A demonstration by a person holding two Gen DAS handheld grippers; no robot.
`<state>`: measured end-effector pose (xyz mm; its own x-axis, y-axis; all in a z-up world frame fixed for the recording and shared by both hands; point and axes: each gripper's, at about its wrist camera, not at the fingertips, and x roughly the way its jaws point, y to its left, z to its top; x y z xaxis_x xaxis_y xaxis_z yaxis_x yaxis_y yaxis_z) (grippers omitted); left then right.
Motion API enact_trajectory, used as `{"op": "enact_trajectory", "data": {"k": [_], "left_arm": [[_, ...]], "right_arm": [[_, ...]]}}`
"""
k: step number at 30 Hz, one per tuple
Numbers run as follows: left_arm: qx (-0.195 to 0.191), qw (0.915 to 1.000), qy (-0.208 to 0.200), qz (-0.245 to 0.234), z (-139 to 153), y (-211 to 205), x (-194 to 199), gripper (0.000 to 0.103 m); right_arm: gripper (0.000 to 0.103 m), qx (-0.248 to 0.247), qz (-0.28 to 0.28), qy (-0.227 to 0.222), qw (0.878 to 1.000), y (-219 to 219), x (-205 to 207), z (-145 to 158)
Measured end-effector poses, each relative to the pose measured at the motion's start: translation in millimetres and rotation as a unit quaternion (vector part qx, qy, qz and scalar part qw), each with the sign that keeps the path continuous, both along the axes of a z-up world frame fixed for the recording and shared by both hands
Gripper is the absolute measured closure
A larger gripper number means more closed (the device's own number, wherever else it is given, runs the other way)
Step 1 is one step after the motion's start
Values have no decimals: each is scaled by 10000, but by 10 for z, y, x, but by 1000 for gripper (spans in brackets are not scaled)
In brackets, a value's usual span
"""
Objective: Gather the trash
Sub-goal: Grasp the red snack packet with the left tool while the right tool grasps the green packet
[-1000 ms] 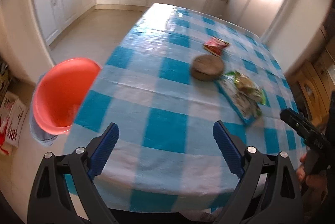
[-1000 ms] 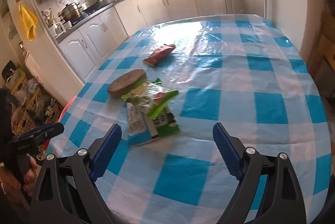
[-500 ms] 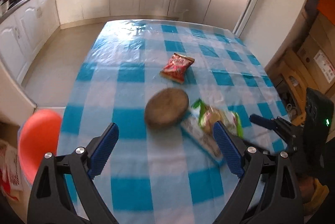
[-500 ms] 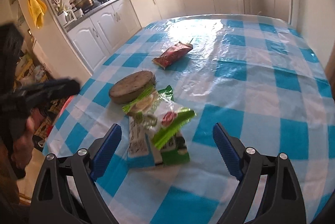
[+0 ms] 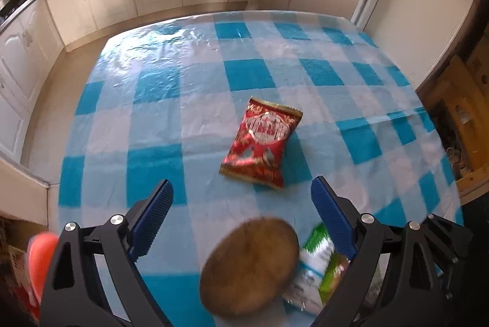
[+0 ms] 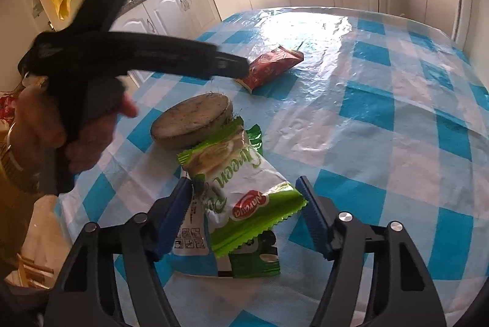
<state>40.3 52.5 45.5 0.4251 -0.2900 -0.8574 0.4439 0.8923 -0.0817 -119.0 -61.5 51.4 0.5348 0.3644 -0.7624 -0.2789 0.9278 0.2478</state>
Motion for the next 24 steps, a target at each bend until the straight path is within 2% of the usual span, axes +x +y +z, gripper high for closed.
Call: {"op": "enact_trajectory", "data": {"k": [7,14,18,22,24], "left_arm": [[290,9994,107,-179,-155,-195,248,11],[477,9980,143,-384,-248,-367,317,12],[606,9973,103,-411,-276,-418,333,26],[593,9977,65,-310,-255,-392,354,38],[564,9981,44,-254,-238,-363,359,47]], "right_arm": [[42,44,24,-8,10000,11,5,-4],[48,112,11,1,9999,-15,7,-18],[50,123,1,2,9999,-20,6,-19],[51,164,-23,4,9999,-34,-4,-25],[53,191,-46,6,9998,-38,-10,-24]]}}
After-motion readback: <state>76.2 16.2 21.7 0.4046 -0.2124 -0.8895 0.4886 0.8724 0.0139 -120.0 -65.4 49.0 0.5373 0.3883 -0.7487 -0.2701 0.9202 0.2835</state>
